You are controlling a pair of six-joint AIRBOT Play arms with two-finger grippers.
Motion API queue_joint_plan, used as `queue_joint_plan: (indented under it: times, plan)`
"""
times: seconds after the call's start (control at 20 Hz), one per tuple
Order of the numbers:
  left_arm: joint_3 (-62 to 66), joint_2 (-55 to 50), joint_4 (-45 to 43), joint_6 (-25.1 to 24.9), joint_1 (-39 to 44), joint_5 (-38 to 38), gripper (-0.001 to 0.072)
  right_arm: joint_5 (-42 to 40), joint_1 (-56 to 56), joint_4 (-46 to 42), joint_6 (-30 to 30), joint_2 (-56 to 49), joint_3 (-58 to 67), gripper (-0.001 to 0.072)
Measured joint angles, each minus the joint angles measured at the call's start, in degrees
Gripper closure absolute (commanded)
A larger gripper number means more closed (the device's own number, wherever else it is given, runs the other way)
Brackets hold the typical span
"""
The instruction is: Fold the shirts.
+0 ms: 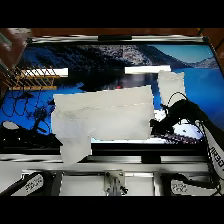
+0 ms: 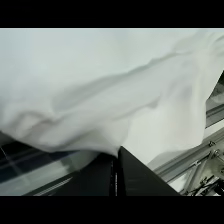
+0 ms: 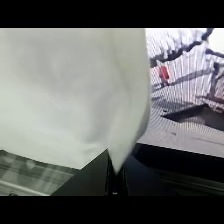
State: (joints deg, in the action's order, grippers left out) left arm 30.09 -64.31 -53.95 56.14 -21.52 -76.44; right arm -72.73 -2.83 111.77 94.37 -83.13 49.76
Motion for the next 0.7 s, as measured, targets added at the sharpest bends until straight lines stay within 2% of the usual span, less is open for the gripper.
queue_joint_plan:
  times: [0.3, 0.5, 0.7]
  plan:
    - [16.17, -3.23, 0.09, -0.63, 0.26, -0.55, 0.0671, 4.22, 0.94, -0.09, 1.77, 2.16, 9.11, 0.0635]
    - [27.45, -12.76, 1.14, 1.07, 1.55, -0.61, 0.0671, 6.6, 1.16, 0.52, 0.74, -4.7, 20.94, 0.0634]
    - [37.66, -23.02, 5.99, 2.89, 2.21, -0.04, 0.0672, 9.14, 1.14, 2.03, -0.26, -13.77, 33.44, 0.0634]
